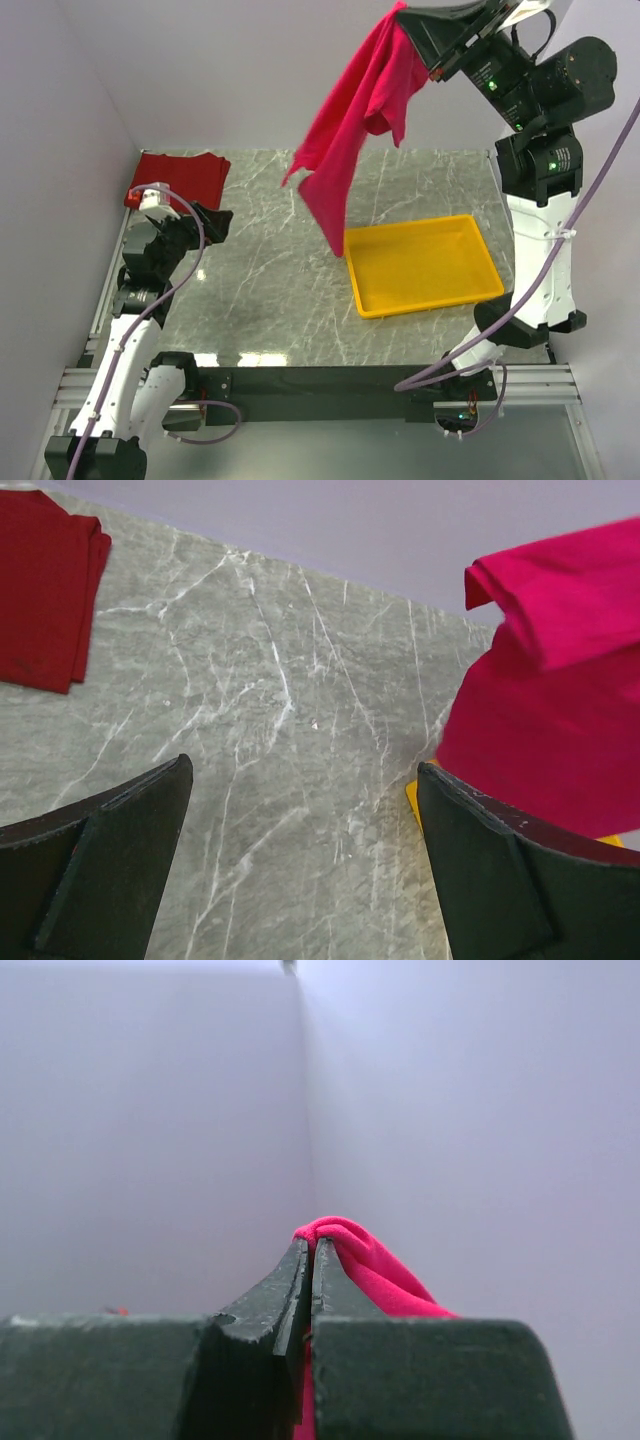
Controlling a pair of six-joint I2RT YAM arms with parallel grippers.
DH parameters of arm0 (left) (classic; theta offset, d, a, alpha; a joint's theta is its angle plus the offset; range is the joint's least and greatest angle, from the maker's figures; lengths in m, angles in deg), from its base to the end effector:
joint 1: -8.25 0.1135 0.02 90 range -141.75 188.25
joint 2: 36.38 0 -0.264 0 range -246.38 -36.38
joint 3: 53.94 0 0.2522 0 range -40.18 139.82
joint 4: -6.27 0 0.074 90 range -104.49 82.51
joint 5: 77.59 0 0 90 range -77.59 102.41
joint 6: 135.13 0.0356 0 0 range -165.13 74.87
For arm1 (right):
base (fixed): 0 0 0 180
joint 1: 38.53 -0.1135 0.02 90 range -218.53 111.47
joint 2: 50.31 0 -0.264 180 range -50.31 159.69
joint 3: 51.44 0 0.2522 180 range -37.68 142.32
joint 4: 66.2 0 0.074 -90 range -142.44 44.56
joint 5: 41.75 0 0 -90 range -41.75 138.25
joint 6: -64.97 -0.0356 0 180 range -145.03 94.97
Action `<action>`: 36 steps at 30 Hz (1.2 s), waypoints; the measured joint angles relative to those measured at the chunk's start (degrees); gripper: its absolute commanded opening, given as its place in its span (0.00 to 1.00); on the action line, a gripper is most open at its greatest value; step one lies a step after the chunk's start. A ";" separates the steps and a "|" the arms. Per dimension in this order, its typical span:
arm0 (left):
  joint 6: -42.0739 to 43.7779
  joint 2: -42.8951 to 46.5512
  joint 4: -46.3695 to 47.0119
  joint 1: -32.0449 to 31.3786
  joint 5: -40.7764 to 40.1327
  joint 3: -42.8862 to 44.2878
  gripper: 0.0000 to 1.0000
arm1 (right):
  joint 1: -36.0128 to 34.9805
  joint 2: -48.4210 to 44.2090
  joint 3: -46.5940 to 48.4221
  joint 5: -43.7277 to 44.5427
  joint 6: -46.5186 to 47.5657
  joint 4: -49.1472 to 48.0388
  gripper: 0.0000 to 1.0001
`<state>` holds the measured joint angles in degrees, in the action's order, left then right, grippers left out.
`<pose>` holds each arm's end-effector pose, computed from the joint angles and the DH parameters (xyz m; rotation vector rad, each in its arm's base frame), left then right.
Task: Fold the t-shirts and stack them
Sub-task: Move the tshirt to the center of the board
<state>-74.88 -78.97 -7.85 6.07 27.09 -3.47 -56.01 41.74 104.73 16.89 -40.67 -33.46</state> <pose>0.1828 -0.0160 0.3150 -0.2150 1.7024 -0.6315 0.2125 0.0864 0.6586 -0.5281 1.0151 0.7950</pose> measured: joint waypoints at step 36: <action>1.55 4.04 -4.94 -0.02 -4.02 -1.22 0.99 | -4.76 -8.57 -61.46 1.53 55.67 30.12 0.82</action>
<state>-73.33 -74.93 -12.79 6.05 23.06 -4.70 -60.77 33.17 43.27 18.42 15.00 -3.34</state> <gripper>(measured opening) 0.995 0.819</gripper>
